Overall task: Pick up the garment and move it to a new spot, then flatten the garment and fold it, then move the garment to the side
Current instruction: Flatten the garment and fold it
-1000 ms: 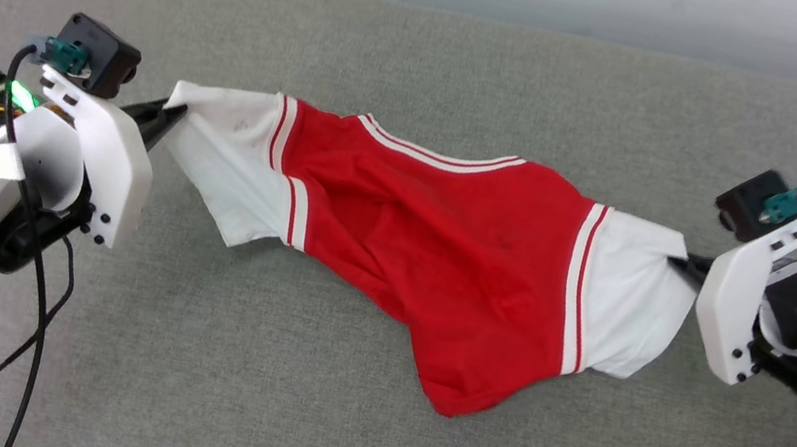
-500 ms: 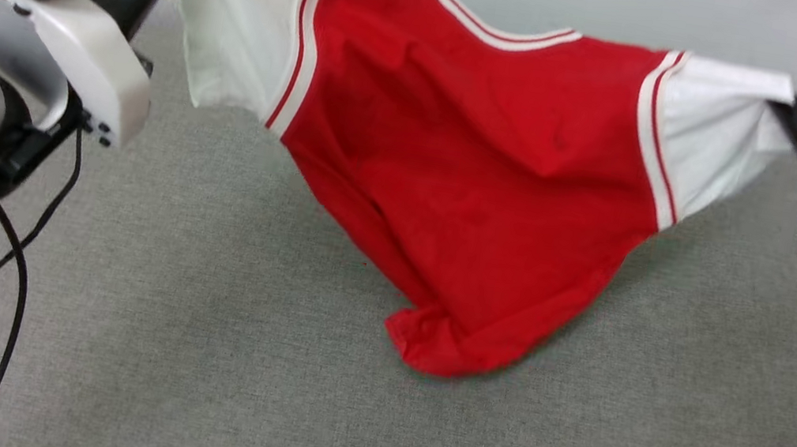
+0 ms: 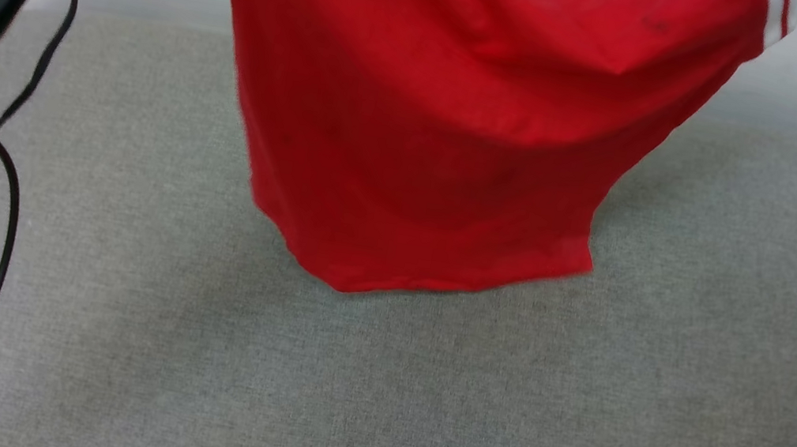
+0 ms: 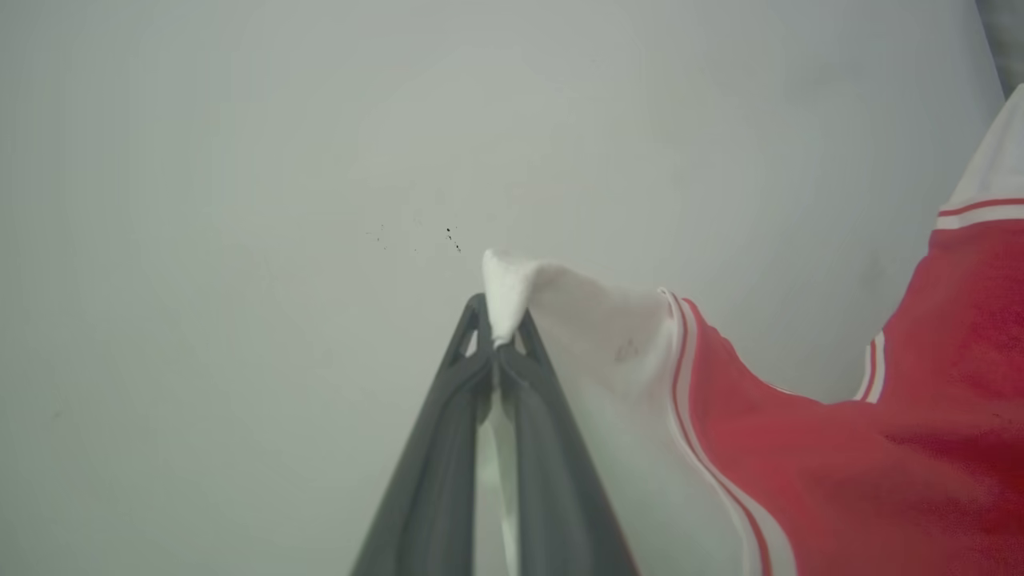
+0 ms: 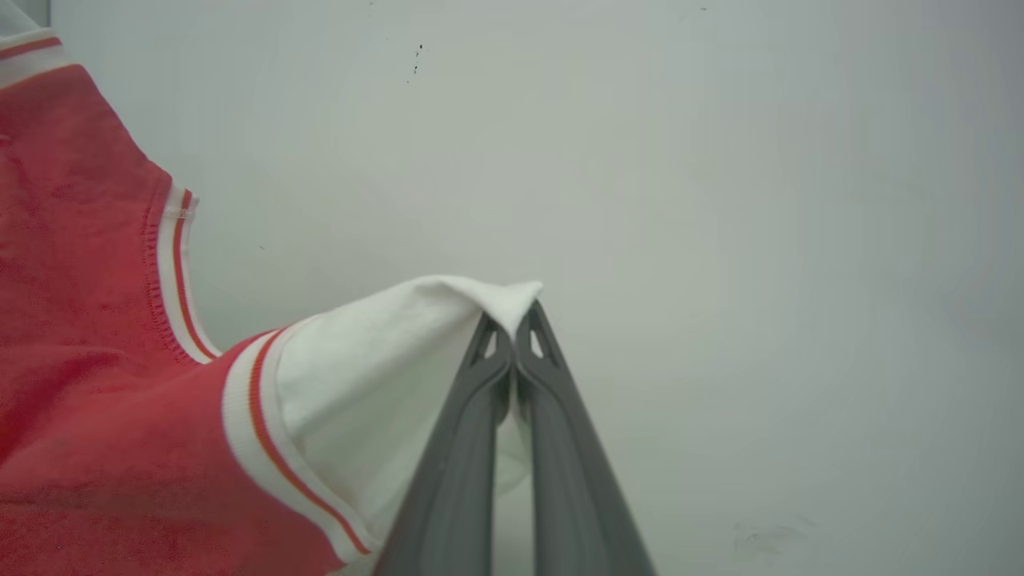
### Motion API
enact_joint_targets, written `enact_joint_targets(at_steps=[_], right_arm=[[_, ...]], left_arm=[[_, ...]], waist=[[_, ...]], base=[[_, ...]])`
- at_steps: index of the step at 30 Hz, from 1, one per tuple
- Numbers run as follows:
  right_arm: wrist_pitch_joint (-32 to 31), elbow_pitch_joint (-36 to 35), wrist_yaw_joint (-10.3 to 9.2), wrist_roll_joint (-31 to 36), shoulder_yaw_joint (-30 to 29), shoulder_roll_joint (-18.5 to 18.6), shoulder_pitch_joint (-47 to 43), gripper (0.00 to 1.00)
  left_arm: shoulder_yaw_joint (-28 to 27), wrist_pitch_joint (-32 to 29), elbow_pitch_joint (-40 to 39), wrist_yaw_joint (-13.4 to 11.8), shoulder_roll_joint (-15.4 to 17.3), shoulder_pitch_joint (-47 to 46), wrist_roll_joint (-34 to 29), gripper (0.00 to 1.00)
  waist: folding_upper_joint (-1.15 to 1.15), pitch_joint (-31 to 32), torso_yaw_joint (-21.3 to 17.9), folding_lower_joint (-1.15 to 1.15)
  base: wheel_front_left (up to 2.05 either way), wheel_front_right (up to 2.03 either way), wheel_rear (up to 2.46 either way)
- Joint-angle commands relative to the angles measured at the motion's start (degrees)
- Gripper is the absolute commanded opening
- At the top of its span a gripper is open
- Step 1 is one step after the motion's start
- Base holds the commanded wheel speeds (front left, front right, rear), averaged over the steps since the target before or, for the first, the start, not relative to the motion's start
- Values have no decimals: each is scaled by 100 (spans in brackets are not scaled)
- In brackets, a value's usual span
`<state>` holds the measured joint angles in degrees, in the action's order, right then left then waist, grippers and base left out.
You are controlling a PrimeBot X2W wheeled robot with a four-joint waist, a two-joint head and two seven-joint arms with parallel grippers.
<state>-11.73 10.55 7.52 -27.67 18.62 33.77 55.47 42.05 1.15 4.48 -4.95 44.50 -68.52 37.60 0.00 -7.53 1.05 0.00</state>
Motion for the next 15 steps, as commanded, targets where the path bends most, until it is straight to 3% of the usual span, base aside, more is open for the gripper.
enact_joint_targets(at_steps=[1,8,15], right_arm=[[-83,-68,-6,102,-90,-97,188,0],[-408,138,-6,510,-206,-269,1184,0],[-345,786,-6,955,-53,-297,2659,0]], left_arm=[[-69,-24,44,18,-51,-194,10,0],[-154,-122,494,211,-339,-1099,-64,0],[-253,39,1486,552,-684,-2439,-312,0]], waist=[[0,-203,-5,0],[0,-1106,-22,0],[0,-2017,-63,0]], base=[[0,0,0],[0,0,0],[0,0,0]])
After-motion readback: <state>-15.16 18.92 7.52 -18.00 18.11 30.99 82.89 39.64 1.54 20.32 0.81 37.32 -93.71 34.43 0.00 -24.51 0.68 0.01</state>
